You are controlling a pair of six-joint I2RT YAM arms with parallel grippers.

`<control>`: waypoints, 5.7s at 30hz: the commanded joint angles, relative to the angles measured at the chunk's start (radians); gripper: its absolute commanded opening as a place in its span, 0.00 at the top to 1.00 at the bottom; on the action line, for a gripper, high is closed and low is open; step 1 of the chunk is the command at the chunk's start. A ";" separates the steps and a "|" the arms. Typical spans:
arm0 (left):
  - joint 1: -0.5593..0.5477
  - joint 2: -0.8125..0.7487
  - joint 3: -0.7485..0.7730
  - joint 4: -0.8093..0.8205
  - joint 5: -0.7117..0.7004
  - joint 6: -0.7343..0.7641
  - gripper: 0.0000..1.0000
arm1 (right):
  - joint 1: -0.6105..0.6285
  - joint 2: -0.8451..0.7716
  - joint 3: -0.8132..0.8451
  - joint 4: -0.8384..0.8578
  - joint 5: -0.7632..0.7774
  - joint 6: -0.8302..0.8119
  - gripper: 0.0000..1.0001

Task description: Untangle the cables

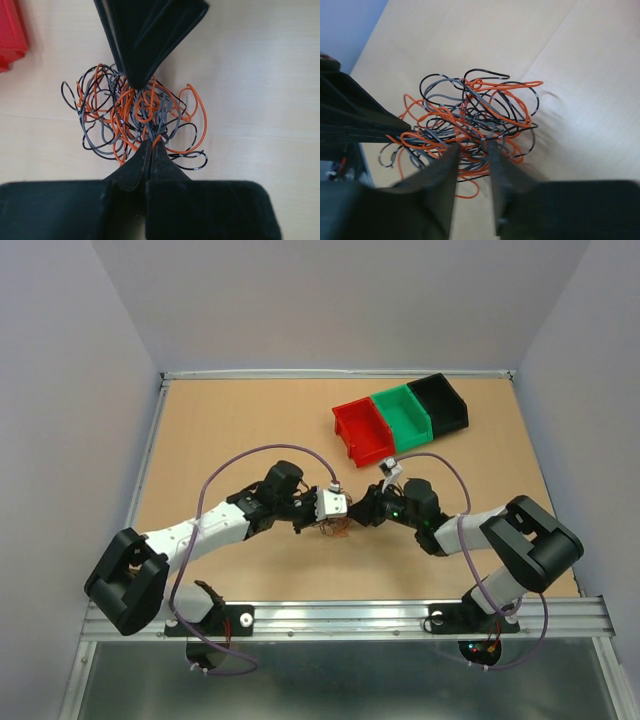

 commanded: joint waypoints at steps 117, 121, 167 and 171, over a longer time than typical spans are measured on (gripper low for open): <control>0.609 -0.197 -0.015 0.503 -0.594 -0.516 1.00 | 0.106 -1.405 -0.275 -0.765 1.114 0.028 0.99; 0.615 -0.238 -0.041 0.534 -0.623 -0.526 1.00 | 0.106 -1.399 -0.272 -0.765 1.117 0.028 0.99; 0.609 -0.623 -0.124 0.371 0.386 -0.339 1.00 | 0.139 -0.066 0.112 -0.024 0.084 -0.358 0.14; 0.609 -0.649 -0.115 0.365 0.344 -0.350 1.00 | 0.163 0.019 0.169 -0.016 0.052 -0.414 0.12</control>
